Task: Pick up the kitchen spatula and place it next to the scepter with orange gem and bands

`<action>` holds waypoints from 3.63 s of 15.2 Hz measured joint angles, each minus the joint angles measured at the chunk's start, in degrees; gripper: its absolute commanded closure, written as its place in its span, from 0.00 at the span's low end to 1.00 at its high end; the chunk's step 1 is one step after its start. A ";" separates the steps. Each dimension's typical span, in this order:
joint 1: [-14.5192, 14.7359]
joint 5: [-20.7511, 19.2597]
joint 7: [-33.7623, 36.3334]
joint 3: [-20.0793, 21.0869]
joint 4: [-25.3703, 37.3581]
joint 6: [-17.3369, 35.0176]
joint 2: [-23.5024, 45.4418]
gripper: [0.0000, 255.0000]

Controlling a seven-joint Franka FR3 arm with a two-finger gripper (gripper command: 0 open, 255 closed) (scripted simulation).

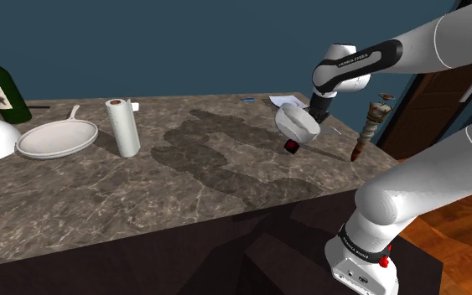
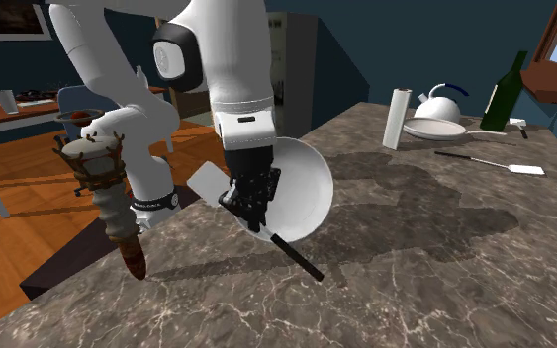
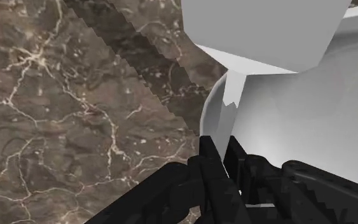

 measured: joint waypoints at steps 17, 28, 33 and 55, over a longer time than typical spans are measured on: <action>1.43 -1.26 1.92 2.15 21.14 -14.80 20.79 0.00; 1.40 -1.81 2.30 2.16 21.46 -16.49 24.82 0.00; 1.42 -1.79 2.30 2.18 21.52 -16.43 24.75 1.00; -3.30 1.31 -23.83 -6.61 -0.32 -10.06 -3.47 0.00</action>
